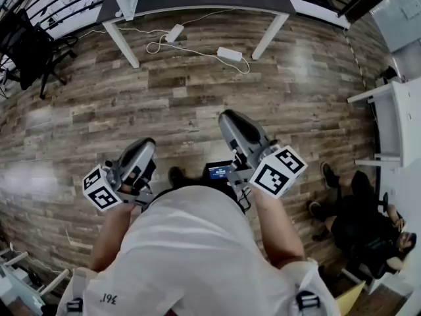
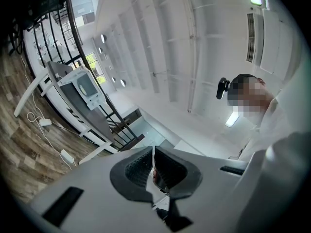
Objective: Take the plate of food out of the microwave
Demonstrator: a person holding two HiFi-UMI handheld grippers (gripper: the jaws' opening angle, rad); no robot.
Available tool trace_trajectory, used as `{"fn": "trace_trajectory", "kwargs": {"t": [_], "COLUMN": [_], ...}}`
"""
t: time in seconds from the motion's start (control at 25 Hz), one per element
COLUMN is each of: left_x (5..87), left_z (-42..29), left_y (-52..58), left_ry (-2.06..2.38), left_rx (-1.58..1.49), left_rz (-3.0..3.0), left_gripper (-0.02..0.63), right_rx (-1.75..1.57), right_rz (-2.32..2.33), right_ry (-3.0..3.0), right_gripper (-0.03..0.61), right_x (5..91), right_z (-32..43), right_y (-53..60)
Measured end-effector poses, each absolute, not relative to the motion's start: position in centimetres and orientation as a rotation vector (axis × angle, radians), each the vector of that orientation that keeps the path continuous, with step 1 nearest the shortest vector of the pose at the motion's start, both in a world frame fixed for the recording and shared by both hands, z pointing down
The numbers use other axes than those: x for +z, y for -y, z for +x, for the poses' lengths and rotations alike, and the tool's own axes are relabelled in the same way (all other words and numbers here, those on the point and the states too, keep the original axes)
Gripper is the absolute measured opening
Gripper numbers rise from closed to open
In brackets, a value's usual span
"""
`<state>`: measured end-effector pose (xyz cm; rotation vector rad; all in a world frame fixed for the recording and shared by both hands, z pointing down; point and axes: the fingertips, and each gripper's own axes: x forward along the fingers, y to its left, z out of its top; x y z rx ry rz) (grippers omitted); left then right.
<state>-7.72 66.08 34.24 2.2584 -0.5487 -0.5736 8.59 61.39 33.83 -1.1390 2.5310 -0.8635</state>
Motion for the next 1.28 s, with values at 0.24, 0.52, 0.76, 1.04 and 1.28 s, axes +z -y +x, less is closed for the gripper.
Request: {"fn": "trace_trajectory", "kwargs": {"t": [0.24, 0.52, 0.76, 1.04, 1.28], "left_x": [34.7, 35.8, 35.7, 36.9, 36.2], "left_z": [-7.8, -9.5, -11.9, -14.6, -16.5], "left_y": [-66.4, -66.5, -66.2, -67.8, -66.9], "left_ry": [0.532, 0.506, 0.479, 0.456, 0.436], "left_rx": [-0.556, -0.543, -0.539, -0.52, -0.511], "left_rz": [2.268, 2.251, 2.258, 2.275, 2.278], "left_gripper": [0.005, 0.005, 0.006, 0.006, 0.006], "right_rx": [-0.837, -0.856, -0.875, -0.863, -0.862], "right_rz": [-1.138, -1.224, -1.255, -1.292, -1.327], "right_ry": [-2.56, -2.52, -2.447, -2.422, -2.405], "right_gripper": [0.048, 0.048, 0.048, 0.048, 0.048], "right_x": [33.7, 34.7, 34.5, 35.9, 35.2], "right_z": [7.5, 6.3, 4.9, 2.8, 1.0], "right_y": [-61.7, -61.7, -61.4, -63.5, -62.5]}}
